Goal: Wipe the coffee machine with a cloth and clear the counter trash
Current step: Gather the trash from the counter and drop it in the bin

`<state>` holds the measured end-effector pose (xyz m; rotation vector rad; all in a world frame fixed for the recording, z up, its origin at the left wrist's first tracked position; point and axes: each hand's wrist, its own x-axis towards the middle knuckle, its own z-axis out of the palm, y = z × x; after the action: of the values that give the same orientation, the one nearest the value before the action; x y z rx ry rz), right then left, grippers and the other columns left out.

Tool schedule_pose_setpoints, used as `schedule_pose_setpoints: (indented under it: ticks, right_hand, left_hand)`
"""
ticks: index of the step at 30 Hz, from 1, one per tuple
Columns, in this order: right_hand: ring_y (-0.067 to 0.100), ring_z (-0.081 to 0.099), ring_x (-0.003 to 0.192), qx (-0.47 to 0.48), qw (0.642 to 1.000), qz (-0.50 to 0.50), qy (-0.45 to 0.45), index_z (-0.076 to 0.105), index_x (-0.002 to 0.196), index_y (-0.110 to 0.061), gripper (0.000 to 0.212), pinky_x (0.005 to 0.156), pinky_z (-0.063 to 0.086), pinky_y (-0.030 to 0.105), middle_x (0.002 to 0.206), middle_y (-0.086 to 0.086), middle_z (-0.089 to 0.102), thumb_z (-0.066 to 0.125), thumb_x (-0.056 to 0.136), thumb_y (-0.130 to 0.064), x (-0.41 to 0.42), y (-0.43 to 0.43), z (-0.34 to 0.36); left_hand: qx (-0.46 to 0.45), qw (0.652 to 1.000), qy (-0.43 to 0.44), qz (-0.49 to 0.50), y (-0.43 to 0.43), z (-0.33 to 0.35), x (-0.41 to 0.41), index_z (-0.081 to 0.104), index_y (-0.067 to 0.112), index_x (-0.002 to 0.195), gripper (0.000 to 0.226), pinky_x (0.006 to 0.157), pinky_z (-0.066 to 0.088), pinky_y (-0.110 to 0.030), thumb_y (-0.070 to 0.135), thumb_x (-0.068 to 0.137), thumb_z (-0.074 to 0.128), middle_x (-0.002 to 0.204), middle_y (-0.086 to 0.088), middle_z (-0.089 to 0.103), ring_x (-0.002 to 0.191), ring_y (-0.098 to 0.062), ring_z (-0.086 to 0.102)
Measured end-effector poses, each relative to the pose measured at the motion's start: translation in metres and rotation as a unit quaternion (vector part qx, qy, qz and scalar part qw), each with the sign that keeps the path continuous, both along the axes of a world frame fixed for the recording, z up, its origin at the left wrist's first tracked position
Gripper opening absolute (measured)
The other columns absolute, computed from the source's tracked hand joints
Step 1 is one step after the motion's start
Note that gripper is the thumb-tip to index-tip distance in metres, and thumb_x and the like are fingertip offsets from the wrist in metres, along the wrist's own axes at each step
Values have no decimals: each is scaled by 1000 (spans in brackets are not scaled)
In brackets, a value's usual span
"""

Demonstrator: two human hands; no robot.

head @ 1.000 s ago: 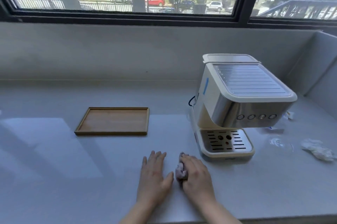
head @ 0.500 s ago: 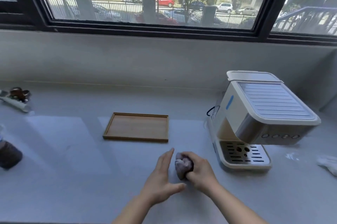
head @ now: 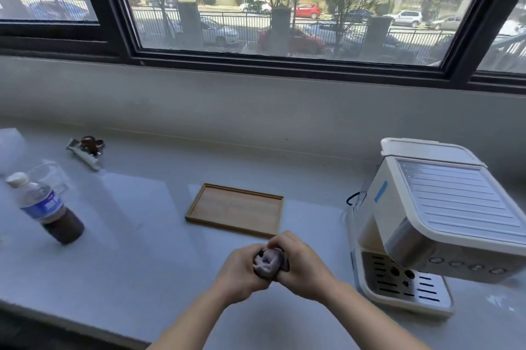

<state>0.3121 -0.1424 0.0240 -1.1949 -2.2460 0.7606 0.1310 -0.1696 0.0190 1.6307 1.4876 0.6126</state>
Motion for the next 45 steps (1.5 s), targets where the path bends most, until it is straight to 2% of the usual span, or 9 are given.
schedule_pose_setpoints:
  ticks: [5,10,14,17,22,26,29,37,45]
  right_hand:
    - [12,55,108,-53,996,8,-74,44,139,-25,67,83,42,19,124,-8,55,68,77,-29,0,10,-9]
    - [20,60,87,-33,997,-14,-75,61,108,-23,35,72,48,33,96,-5,68,57,74,-12,-3,10,-19]
    - [19,54,84,-7,995,-24,-102,55,91,-21,18,69,46,35,90,-5,62,53,76,-14,-16,12,-27]
    - [18,52,96,15,990,-27,-136,58,98,-25,20,71,45,33,101,-7,62,53,79,-19,-30,8,-36]
    - [18,48,112,-26,982,-66,-172,58,115,-27,39,82,45,30,123,-10,54,54,77,-21,-41,-6,-59]
    - [21,45,117,-65,975,-91,-192,47,133,-25,58,92,42,30,132,-6,48,52,75,-23,-39,-9,-61]
    - [21,43,121,-108,972,-105,-181,40,141,-23,67,97,42,31,138,-4,45,53,75,-25,-40,-13,-54]
    - [19,37,131,-107,958,-204,-172,39,144,-25,60,102,40,34,145,-5,42,53,90,-47,-37,-32,-27]
    - [21,33,135,-102,934,-284,-193,33,148,-23,62,107,38,39,147,-2,40,52,91,-38,3,-72,-1]
  left_hand:
    - [4,998,-14,59,-1,1,-12,66,31,96,39,63,53,-31,14,62,74,85,2,72,70,-9,63]
    - [13,999,19,43,-1,-1,-15,62,31,113,53,65,48,-12,25,61,69,90,17,67,78,4,61]
    - [80,986,147,10,6,-8,-27,56,33,96,34,61,47,-27,29,62,58,84,14,61,77,-9,55]
    - [124,966,226,-26,7,-24,-40,48,32,86,22,58,42,-33,35,65,52,81,13,57,76,-13,51]
    - [116,952,275,-67,2,-59,-55,49,31,127,52,85,46,-34,46,77,48,124,13,58,114,-17,54]
    - [60,950,287,-108,8,-57,-61,23,28,151,90,107,34,-35,57,68,46,153,8,32,139,-15,33]
    - [14,956,260,-136,14,-47,-63,9,31,154,103,115,27,-39,60,63,49,160,2,18,145,-18,22]
    - [133,915,335,-180,22,-13,-54,19,24,152,84,115,21,-47,63,78,30,157,-4,24,145,-22,18]
    - [194,894,328,-235,11,12,-8,14,23,153,80,118,17,-47,57,85,38,157,-3,24,142,-23,23]
